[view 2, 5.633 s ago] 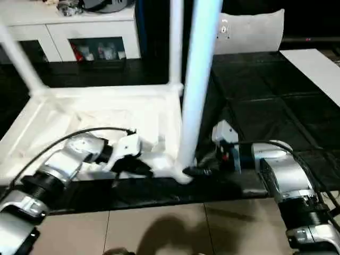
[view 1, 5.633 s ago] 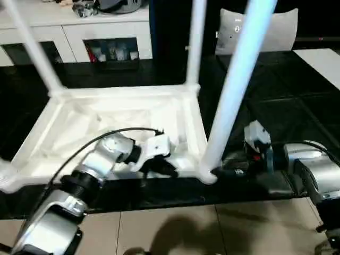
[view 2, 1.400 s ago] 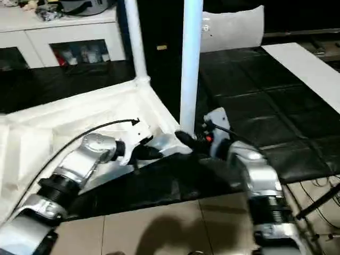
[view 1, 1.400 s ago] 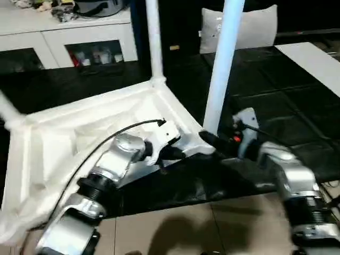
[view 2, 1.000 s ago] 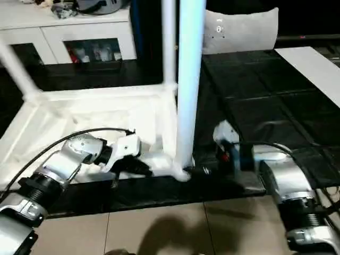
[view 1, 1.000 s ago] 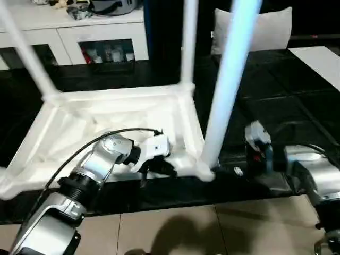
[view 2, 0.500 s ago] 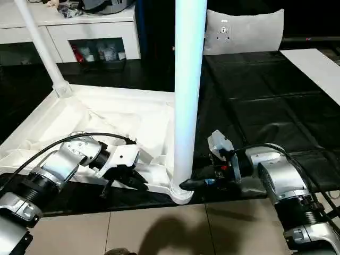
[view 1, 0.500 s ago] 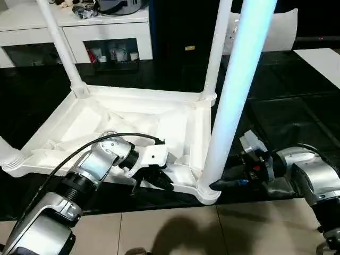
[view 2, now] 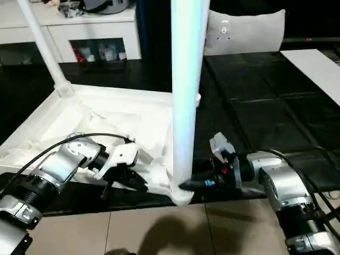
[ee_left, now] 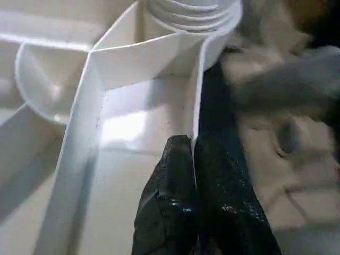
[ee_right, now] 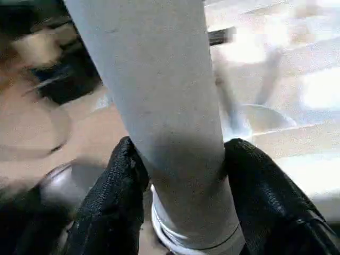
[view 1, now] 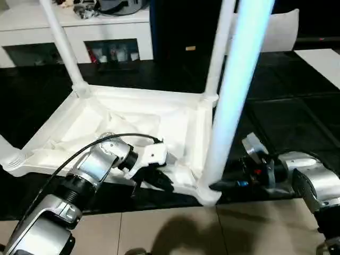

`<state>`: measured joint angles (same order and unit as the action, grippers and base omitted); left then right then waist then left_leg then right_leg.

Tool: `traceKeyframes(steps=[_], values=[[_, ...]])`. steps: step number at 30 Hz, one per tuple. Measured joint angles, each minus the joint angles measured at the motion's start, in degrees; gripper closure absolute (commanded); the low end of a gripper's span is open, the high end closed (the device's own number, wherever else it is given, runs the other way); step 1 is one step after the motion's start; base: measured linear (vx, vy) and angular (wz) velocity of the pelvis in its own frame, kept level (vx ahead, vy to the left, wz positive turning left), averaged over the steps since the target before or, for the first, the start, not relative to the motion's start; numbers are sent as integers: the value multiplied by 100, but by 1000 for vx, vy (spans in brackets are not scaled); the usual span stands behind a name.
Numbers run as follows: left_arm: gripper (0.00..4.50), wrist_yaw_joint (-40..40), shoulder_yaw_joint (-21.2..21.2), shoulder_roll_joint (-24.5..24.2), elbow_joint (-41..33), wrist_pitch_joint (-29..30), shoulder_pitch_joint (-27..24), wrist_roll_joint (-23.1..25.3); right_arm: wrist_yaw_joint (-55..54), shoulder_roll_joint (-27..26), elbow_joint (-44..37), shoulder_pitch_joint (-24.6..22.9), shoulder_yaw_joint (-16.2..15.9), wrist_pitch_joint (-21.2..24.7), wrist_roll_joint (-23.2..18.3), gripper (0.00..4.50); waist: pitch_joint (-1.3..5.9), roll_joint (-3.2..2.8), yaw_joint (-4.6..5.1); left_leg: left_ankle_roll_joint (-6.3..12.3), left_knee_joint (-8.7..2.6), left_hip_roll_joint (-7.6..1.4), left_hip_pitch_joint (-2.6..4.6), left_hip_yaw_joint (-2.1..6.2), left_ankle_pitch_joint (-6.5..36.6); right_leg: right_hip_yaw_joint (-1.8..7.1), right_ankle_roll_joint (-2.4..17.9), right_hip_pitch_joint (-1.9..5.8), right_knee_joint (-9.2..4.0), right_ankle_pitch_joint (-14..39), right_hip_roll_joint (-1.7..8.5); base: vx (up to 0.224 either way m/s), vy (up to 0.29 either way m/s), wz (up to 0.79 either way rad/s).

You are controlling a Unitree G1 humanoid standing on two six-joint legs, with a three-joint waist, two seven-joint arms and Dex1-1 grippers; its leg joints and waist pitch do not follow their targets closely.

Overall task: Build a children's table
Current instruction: Rotate leg to tighten

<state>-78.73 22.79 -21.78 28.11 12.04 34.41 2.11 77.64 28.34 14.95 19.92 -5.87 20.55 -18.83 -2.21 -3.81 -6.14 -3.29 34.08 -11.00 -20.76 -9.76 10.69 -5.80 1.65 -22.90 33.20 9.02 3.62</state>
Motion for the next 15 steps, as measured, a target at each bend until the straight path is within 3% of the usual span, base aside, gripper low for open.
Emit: traceKeyframes(steps=[2,6,8,12,13,15], values=[[450,400,-117,144,34,307,0,27,-571,-192,53,7,133,0,144,255,1,-2,105,0,3,1,20,-5,-2,1,-1,11,-7,0,2,0,0,0],[450,1609,-482,749,146,953,55,152,-2485,-889,239,295,492,220,607,257,-3,6,435,-1,21,6,42,-15,-1,-10,-1,31,-25,1,17,0,0,0],[450,2028,-566,1001,217,1160,120,161,-3148,-1122,248,373,611,344,709,258,-4,8,491,0,28,10,42,-14,0,-19,-2,33,-28,1,25,0,0,0],[450,2996,-829,1536,523,1389,291,207,-4622,-1817,459,612,884,355,939,258,-6,-7,605,1,32,11,30,6,0,-136,-3,55,-58,0,88,0,0,0],[450,3130,-860,1600,544,1406,294,208,-4754,-1894,521,632,923,289,956,204,-6,-13,618,2,28,7,31,16,1,-153,-3,69,-83,0,87,0,0,0],[450,3372,-903,1725,568,1415,294,209,-4975,-2029,634,659,1007,133,972,190,-8,-18,650,5,14,3,29,26,3,-180,-4,93,-135,-1,89,0,0,0]])
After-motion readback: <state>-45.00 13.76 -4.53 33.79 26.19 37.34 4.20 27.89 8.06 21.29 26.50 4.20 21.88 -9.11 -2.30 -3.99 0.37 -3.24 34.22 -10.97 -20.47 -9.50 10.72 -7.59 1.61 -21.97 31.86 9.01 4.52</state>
